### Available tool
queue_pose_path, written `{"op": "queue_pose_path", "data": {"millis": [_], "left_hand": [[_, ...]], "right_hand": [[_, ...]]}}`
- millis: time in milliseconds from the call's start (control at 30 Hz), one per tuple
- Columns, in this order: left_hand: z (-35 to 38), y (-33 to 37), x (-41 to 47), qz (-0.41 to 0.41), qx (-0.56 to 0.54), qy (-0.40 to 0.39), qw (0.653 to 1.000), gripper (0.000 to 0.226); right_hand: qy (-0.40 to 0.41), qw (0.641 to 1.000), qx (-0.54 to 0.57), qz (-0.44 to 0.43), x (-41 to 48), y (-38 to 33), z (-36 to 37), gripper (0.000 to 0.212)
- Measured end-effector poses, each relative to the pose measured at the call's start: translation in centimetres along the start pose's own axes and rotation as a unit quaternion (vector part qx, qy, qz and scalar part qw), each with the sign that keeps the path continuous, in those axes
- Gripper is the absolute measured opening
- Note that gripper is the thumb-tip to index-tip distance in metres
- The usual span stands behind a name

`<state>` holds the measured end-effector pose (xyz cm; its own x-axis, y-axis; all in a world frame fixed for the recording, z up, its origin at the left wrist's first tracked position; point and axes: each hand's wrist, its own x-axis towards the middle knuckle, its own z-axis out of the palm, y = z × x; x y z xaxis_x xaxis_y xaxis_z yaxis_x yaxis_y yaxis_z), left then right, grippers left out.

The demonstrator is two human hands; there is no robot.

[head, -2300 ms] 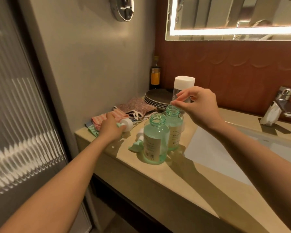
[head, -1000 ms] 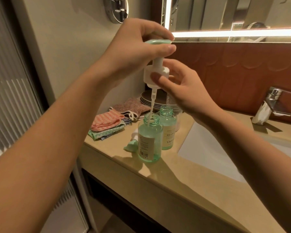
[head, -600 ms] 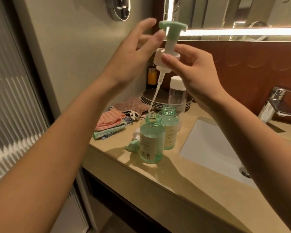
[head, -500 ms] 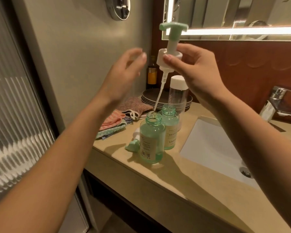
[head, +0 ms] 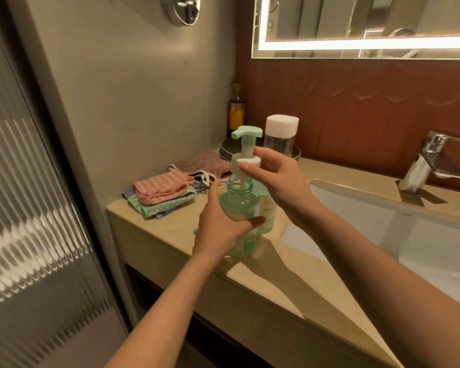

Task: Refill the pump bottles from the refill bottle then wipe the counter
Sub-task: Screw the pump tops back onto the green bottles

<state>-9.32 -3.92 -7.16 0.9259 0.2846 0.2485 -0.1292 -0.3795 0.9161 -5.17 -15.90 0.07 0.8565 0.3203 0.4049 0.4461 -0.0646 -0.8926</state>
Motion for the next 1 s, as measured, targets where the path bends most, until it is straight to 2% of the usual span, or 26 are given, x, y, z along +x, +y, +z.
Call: {"op": "queue_pose_path", "data": {"millis": [200, 667, 800, 900, 1000], "left_hand": [[0.4, -0.7, -0.2, 0.020, 0.046, 0.045, 0.998, 0.088], [0.8, -1.6, -0.1, 0.012, 0.075, 0.071, 0.995, 0.086], [1.0, -1.9, 0.0, 0.044, 0.082, 0.087, 0.992, 0.079], [1.0, -1.9, 0.0, 0.058, 0.074, 0.081, 0.992, 0.075], [0.9, -1.9, 0.0, 0.039, 0.061, 0.077, 0.994, 0.081]], "right_hand": [[-0.002, 1.000, 0.010, 0.002, 0.1, 0.1, 0.1, 0.041], [-0.024, 0.999, -0.039, -0.022, -0.9, 0.8, 0.2, 0.040], [-0.024, 0.997, -0.074, -0.026, -1.2, 1.1, 0.6, 0.045], [0.001, 0.997, -0.070, -0.021, -1.5, 1.3, 1.0, 0.048], [0.055, 0.988, -0.139, -0.047, -1.4, 1.4, 1.6, 0.049]]}}
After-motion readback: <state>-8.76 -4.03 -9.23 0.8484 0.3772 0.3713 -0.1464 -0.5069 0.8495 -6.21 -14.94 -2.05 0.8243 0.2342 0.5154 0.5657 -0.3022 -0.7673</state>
